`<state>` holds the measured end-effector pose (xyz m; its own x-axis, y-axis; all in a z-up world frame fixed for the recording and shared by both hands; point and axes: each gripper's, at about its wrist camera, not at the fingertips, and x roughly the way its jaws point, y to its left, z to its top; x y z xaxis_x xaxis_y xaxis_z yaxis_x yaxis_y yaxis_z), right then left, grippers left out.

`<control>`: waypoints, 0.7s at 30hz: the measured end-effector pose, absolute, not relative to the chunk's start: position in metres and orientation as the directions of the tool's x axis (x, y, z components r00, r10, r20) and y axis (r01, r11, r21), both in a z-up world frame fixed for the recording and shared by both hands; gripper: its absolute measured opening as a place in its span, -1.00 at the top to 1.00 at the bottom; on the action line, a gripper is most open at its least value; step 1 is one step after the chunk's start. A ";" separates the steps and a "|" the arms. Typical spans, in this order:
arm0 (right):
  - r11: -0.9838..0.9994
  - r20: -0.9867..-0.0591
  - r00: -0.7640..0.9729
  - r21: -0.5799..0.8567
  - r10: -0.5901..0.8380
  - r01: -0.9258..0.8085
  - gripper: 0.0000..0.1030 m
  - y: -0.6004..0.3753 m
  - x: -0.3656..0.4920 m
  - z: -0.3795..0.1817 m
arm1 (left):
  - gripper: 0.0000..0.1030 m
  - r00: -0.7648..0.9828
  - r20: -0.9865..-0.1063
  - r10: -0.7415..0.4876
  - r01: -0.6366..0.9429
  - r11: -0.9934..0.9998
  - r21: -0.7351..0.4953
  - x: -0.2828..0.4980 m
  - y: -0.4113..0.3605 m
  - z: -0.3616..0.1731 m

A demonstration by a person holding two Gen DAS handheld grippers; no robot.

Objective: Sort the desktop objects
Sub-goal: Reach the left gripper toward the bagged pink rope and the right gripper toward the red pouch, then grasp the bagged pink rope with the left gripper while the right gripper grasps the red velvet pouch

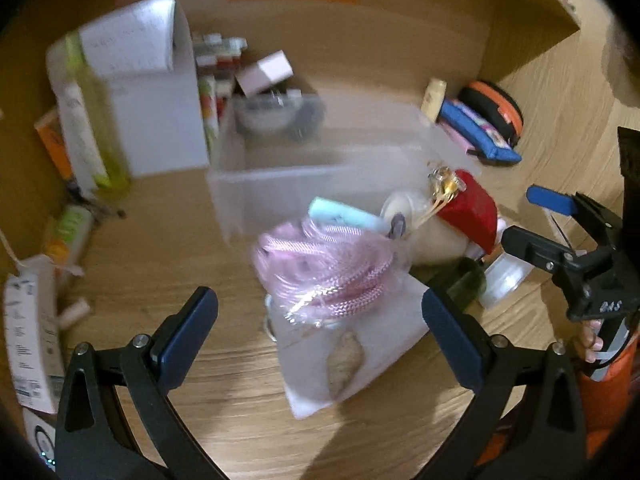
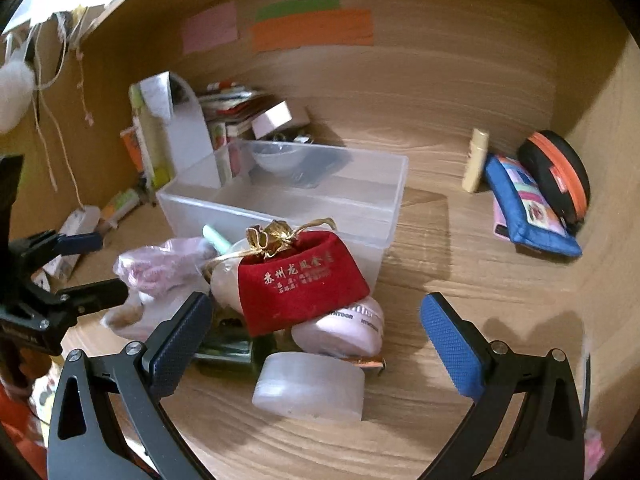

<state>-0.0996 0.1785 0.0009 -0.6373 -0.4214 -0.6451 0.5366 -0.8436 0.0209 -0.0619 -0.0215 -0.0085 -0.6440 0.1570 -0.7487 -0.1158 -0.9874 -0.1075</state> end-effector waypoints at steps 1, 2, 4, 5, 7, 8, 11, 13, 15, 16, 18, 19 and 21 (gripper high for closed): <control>-0.835 -0.653 -0.628 0.013 -0.423 0.550 -1.00 0.176 -0.102 0.000 | -1.00 -0.622 -0.766 0.162 -0.114 -0.987 -0.116 -0.068 -0.020 -0.013; -0.828 -0.659 -0.620 0.007 -0.426 0.561 -1.00 0.175 -0.104 -0.001 | -1.00 -0.604 -0.779 0.166 -0.113 -0.986 -0.122 -0.072 -0.018 -0.017; -0.806 -0.677 -0.596 -0.006 -0.432 0.591 -1.00 0.171 -0.110 -0.004 | -1.00 -0.575 -0.800 0.169 -0.111 -0.986 -0.128 -0.080 -0.014 -0.024; -0.800 -0.689 -0.587 -0.016 -0.426 0.600 -1.00 0.169 -0.113 -0.006 | -1.00 -0.567 -0.806 0.167 -0.108 -0.986 -0.129 -0.083 -0.011 -0.026; -0.787 -0.706 -0.569 -0.027 -0.421 0.616 -1.00 0.165 -0.120 -0.009 | -1.00 -0.553 -0.817 0.165 -0.104 -0.986 -0.129 -0.088 -0.007 -0.029; -0.784 -0.713 -0.561 -0.026 -0.420 0.620 -1.00 0.164 -0.123 -0.010 | -1.00 -0.553 -0.816 0.167 -0.107 -0.986 -0.129 -0.089 -0.004 -0.029; -0.768 -0.727 -0.529 -0.004 -0.437 0.640 -1.00 0.162 -0.134 -0.011 | -1.00 -0.564 -0.813 0.144 -0.100 -0.989 -0.106 -0.096 -0.001 -0.028; -0.755 -0.731 -0.508 0.015 -0.456 0.656 -0.99 0.160 -0.139 -0.012 | -1.00 -0.564 -0.816 0.129 -0.086 -0.991 -0.098 -0.102 0.000 -0.029; -0.740 -0.738 -0.485 0.030 -0.470 0.672 -0.92 0.158 -0.143 -0.013 | -1.00 -0.557 -0.820 0.129 -0.078 -0.992 -0.103 -0.108 -0.001 -0.032; -0.735 -0.741 -0.477 0.033 -0.473 0.678 -0.80 0.156 -0.144 -0.014 | -1.00 -0.550 -0.825 0.133 -0.073 -0.991 -0.111 -0.111 -0.002 -0.034; -0.724 -0.748 -0.458 0.044 -0.480 0.688 -0.66 0.155 -0.145 -0.017 | -1.00 -0.541 -0.827 0.155 -0.065 -0.988 -0.143 -0.113 -0.007 -0.037; -0.723 -0.750 -0.455 0.045 -0.481 0.690 -0.56 0.154 -0.146 -0.018 | -1.00 -0.542 -0.825 0.161 -0.062 -0.986 -0.153 -0.113 -0.009 -0.038; -0.723 -0.752 -0.449 0.052 -0.482 0.689 -0.42 0.154 -0.147 -0.020 | -1.00 -0.550 -0.820 0.158 -0.046 -0.986 -0.159 -0.110 -0.014 -0.038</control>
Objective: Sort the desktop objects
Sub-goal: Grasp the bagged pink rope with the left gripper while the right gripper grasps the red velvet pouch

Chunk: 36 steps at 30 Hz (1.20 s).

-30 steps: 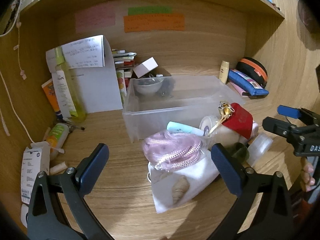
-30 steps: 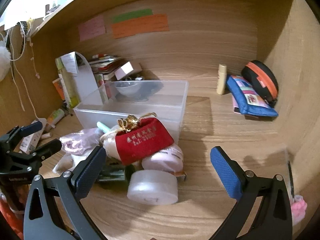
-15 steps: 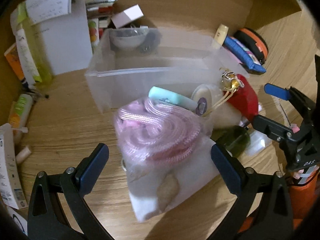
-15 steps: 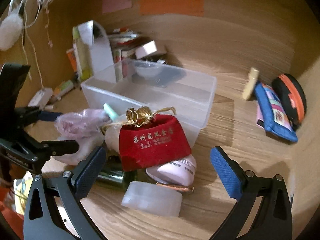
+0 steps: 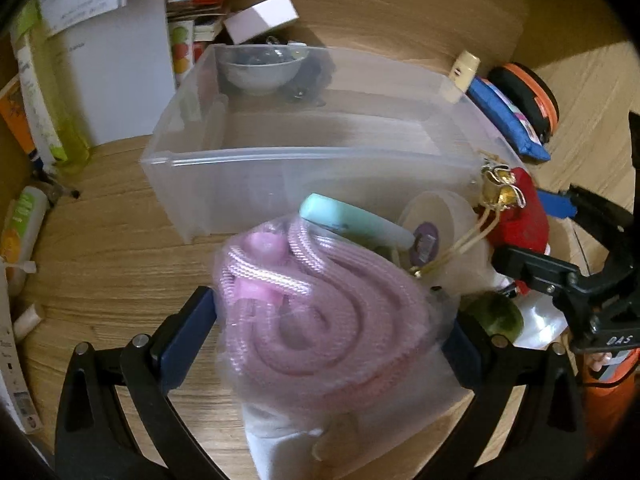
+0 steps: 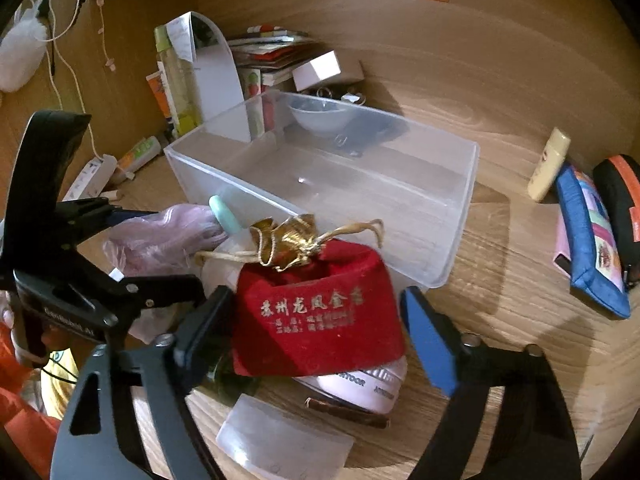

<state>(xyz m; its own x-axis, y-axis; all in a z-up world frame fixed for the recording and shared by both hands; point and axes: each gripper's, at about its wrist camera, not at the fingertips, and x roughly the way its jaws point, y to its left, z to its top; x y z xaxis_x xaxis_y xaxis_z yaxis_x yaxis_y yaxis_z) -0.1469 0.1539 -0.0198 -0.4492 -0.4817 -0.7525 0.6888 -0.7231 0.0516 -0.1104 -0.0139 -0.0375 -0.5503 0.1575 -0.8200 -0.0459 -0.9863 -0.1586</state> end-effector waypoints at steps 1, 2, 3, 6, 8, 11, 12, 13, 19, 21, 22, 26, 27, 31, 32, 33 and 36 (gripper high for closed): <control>-0.722 -0.752 -0.446 0.058 -0.486 0.690 -0.39 0.155 -0.147 -0.020 | -1.00 -0.552 -0.819 0.158 -0.045 -0.986 -0.160 -0.110 -0.016 -0.037; -0.719 -0.748 -0.442 0.065 -0.494 0.692 -0.38 0.155 -0.147 -0.019 | -1.00 -0.553 -0.818 0.159 -0.046 -0.986 -0.161 -0.108 -0.018 -0.037; -0.717 -0.746 -0.442 0.069 -0.499 0.694 -0.35 0.156 -0.147 -0.018 | -1.00 -0.553 -0.818 0.159 -0.047 -0.986 -0.159 -0.106 -0.020 -0.036; -0.706 -0.741 -0.441 0.063 -0.507 0.706 -0.18 0.157 -0.145 -0.016 | -1.00 -0.549 -0.822 0.150 -0.060 -0.988 -0.141 -0.099 -0.026 -0.035; -0.706 -0.740 -0.449 0.049 -0.501 0.707 -0.07 0.158 -0.145 -0.016 | -1.00 -0.539 -0.830 0.143 -0.069 -0.990 -0.126 -0.091 -0.032 -0.034; -0.706 -0.735 -0.457 0.041 -0.501 0.707 0.08 0.160 -0.143 -0.017 | -1.00 -0.526 -0.837 0.150 -0.080 -0.989 -0.127 -0.084 -0.039 -0.029; -0.707 -0.734 -0.460 0.039 -0.500 0.707 0.09 0.161 -0.143 -0.017 | -1.00 -0.521 -0.839 0.158 -0.085 -0.987 -0.133 -0.083 -0.040 -0.028; -0.709 -0.732 -0.465 0.035 -0.499 0.705 0.09 0.161 -0.142 -0.017 | -1.00 -0.513 -0.841 0.173 -0.092 -0.985 -0.146 -0.083 -0.039 -0.026; -0.710 -0.713 -0.480 0.036 -0.511 0.703 0.13 0.162 -0.141 -0.014 | -1.00 -0.426 -0.879 0.214 -0.122 -0.976 -0.178 -0.107 -0.027 -0.026; -0.710 -0.704 -0.490 0.029 -0.514 0.704 0.15 0.163 -0.138 -0.011 | -1.00 -0.379 -0.909 0.176 -0.105 -0.984 -0.147 -0.122 -0.026 -0.033; -0.708 -0.699 -0.494 0.025 -0.518 0.706 0.16 0.164 -0.137 -0.009 | -1.00 -0.358 -0.919 0.165 -0.091 -0.986 -0.141 -0.126 -0.027 -0.036; -0.697 -0.673 -0.509 0.013 -0.536 0.717 0.22 0.168 -0.130 0.001 | -1.00 -0.259 -0.946 0.195 -0.040 -0.981 -0.191 -0.144 -0.039 -0.051; -0.696 -0.668 -0.515 0.007 -0.538 0.718 0.23 0.169 -0.128 0.003 | -1.00 -0.241 -0.949 0.206 -0.033 -0.978 -0.204 -0.148 -0.041 -0.054; -0.693 -0.653 -0.521 0.010 -0.550 0.720 0.23 0.172 -0.125 0.010 | -0.96 -0.261 -0.944 0.202 -0.032 -0.979 -0.200 -0.153 -0.044 -0.054; -0.694 -0.652 -0.519 0.014 -0.552 0.720 0.23 0.172 -0.125 0.011 | -0.83 -0.275 -0.941 0.195 -0.036 -0.981 -0.193 -0.153 -0.044 -0.053; -0.694 -0.653 -0.518 0.018 -0.553 0.720 0.23 0.172 -0.125 0.011 | -0.65 -0.289 -0.938 0.193 -0.042 -0.981 -0.189 -0.151 -0.043 -0.052; -0.695 -0.655 -0.514 0.023 -0.554 0.719 0.23 0.171 -0.125 0.011 | -0.39 -0.309 -0.935 0.175 -0.062 -0.985 -0.163 -0.146 -0.040 -0.048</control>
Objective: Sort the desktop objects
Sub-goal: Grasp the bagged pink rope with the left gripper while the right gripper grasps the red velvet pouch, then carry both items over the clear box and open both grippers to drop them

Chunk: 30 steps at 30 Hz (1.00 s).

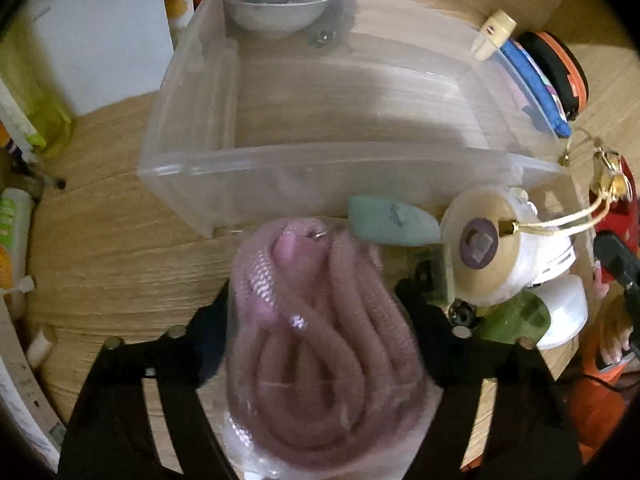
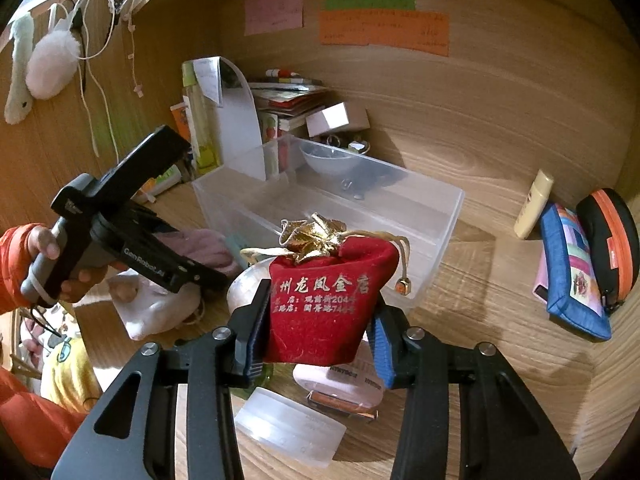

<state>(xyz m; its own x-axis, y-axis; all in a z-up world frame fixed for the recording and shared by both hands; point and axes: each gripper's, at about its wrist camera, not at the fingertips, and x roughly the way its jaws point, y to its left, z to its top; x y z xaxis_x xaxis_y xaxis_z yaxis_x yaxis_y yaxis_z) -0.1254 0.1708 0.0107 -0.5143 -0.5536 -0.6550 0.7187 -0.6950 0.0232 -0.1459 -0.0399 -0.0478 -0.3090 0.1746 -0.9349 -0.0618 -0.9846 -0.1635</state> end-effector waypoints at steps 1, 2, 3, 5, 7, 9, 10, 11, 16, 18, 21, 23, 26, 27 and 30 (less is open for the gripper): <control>-0.694 -0.656 -0.512 0.025 -0.554 0.719 0.23 0.170 -0.126 0.011 | -0.37 -0.318 -0.933 0.169 -0.067 -0.986 -0.155 -0.143 -0.040 -0.046; -0.693 -0.656 -0.511 0.026 -0.556 0.720 0.23 0.169 -0.126 0.011 | -0.32 -0.325 -0.931 0.165 -0.073 -0.986 -0.149 -0.139 -0.040 -0.044; -0.693 -0.655 -0.511 0.027 -0.557 0.720 0.23 0.168 -0.125 0.012 | -0.32 -0.336 -0.928 0.161 -0.078 -0.987 -0.143 -0.136 -0.042 -0.042; -0.690 -0.651 -0.508 0.034 -0.564 0.723 0.24 0.168 -0.125 0.013 | -0.31 -0.362 -0.919 0.154 -0.083 -0.988 -0.133 -0.126 -0.045 -0.036; -0.687 -0.648 -0.503 0.045 -0.573 0.725 0.24 0.167 -0.124 0.015 | -0.30 -0.384 -0.910 0.153 -0.088 -0.988 -0.130 -0.120 -0.049 -0.030; -0.688 -0.645 -0.503 0.049 -0.575 0.724 0.24 0.166 -0.124 0.017 | -0.30 -0.410 -0.899 0.154 -0.090 -0.988 -0.129 -0.116 -0.051 -0.027; -0.689 -0.643 -0.504 0.050 -0.576 0.723 0.24 0.165 -0.124 0.017 | -0.30 -0.425 -0.892 0.151 -0.089 -0.988 -0.125 -0.113 -0.053 -0.024; -0.690 -0.643 -0.504 0.053 -0.577 0.722 0.24 0.164 -0.124 0.018 | -0.30 -0.440 -0.886 0.150 -0.087 -0.988 -0.124 -0.108 -0.055 -0.020; -0.697 -0.634 -0.509 0.065 -0.582 0.715 0.24 0.162 -0.124 0.022 | -0.30 -0.515 -0.843 0.152 -0.077 -0.988 -0.132 -0.095 -0.061 -0.002; -0.702 -0.628 -0.518 0.064 -0.581 0.709 0.24 0.162 -0.124 0.025 | -0.30 -0.570 -0.814 0.114 -0.066 -0.994 -0.092 -0.086 -0.061 0.009; -0.710 -0.616 -0.531 0.067 -0.583 0.701 0.23 0.161 -0.127 0.030 | -0.30 -0.636 -0.769 0.070 -0.063 -0.997 -0.039 -0.075 -0.058 0.023; -0.717 -0.607 -0.541 0.067 -0.581 0.694 0.23 0.161 -0.130 0.034 | -0.30 -0.661 -0.747 0.067 -0.067 -0.997 -0.030 -0.075 -0.056 0.031; -0.725 -0.594 -0.554 0.074 -0.583 0.684 0.23 0.162 -0.136 0.040 | -0.30 -0.696 -0.713 0.085 -0.084 -0.996 -0.038 -0.078 -0.055 0.043; -0.728 -0.589 -0.557 0.079 -0.585 0.682 0.23 0.161 -0.138 0.042 | -0.30 -0.703 -0.704 0.099 -0.091 -0.995 -0.049 -0.080 -0.056 0.046; -0.736 -0.578 -0.569 0.084 -0.585 0.671 0.23 0.160 -0.147 0.047 | -0.30 -0.721 -0.681 0.133 -0.105 -0.991 -0.082 -0.091 -0.057 0.054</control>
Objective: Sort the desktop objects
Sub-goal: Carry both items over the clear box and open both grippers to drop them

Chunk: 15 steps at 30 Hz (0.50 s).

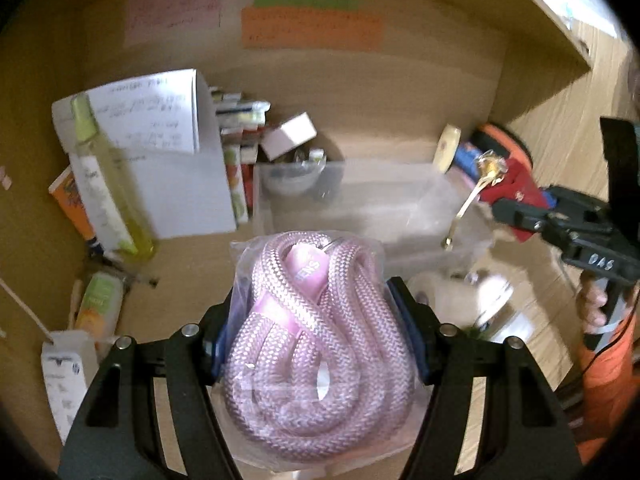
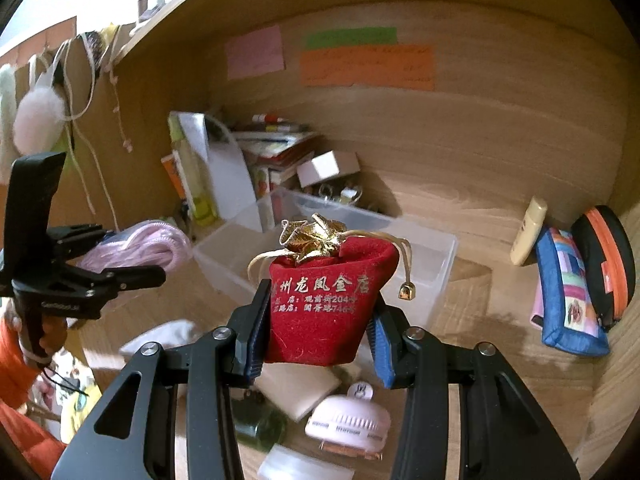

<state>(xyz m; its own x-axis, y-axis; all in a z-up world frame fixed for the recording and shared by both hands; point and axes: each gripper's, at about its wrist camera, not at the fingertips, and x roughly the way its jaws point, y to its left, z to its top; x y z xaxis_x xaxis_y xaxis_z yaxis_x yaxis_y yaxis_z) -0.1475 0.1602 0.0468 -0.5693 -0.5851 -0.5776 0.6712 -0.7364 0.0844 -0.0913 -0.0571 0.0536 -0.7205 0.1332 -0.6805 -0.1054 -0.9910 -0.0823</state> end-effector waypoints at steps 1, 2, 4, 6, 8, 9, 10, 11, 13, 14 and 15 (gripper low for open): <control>-0.739 -0.571 -0.577 0.080 -0.584 0.669 0.23 0.160 -0.151 0.048 | -0.30 -0.722 -0.679 0.134 -0.101 -0.991 -0.088 -0.098 -0.057 0.056; -0.740 -0.564 -0.581 0.082 -0.586 0.667 0.23 0.161 -0.155 0.049 | -0.30 -0.720 -0.681 0.137 -0.096 -0.991 -0.098 -0.105 -0.058 0.058; -0.736 -0.558 -0.574 0.101 -0.599 0.669 0.23 0.163 -0.162 0.049 | -0.30 -0.712 -0.686 0.150 -0.097 -0.989 -0.114 -0.116 -0.057 0.061; -0.744 -0.570 -0.570 0.112 -0.591 0.659 0.23 0.163 -0.174 0.047 | -0.30 -0.718 -0.680 0.148 -0.099 -0.989 -0.111 -0.129 -0.057 0.064; -0.757 -0.592 -0.570 0.110 -0.570 0.644 0.23 0.162 -0.184 0.045 | -0.30 -0.727 -0.672 0.146 -0.098 -0.989 -0.109 -0.143 -0.057 0.067; -0.759 -0.600 -0.567 0.108 -0.565 0.642 0.23 0.162 -0.189 0.044 | -0.30 -0.724 -0.674 0.149 -0.098 -0.989 -0.113 -0.149 -0.056 0.067; -0.760 -0.605 -0.565 0.106 -0.561 0.641 0.23 0.162 -0.192 0.043 | -0.30 -0.716 -0.680 0.156 -0.099 -0.988 -0.122 -0.157 -0.056 0.066; -0.763 -0.610 -0.565 0.104 -0.555 0.638 0.23 0.161 -0.197 0.041 | -0.30 -0.708 -0.687 0.162 -0.102 -0.987 -0.128 -0.164 -0.056 0.065; -0.767 -0.625 -0.558 0.104 -0.545 0.633 0.23 0.160 -0.205 0.038 | -0.30 -0.692 -0.701 0.170 -0.106 -0.985 -0.134 -0.178 -0.054 0.062; -0.769 -0.634 -0.552 0.107 -0.541 0.630 0.23 0.159 -0.209 0.035 | -0.30 -0.685 -0.708 0.169 -0.107 -0.985 -0.132 -0.185 -0.053 0.059; -0.769 -0.641 -0.547 0.108 -0.538 0.630 0.23 0.157 -0.212 0.033 | -0.30 -0.680 -0.713 0.170 -0.108 -0.985 -0.132 -0.190 -0.052 0.058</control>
<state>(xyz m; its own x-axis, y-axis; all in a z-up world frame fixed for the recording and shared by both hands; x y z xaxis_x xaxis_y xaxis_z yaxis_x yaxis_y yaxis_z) -0.2123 0.1575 0.0332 -0.5470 -0.5382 -0.6412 0.6299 -0.7691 0.1082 -0.1895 -0.0517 0.0575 -0.6798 0.1703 -0.7134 -0.1082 -0.9853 -0.1321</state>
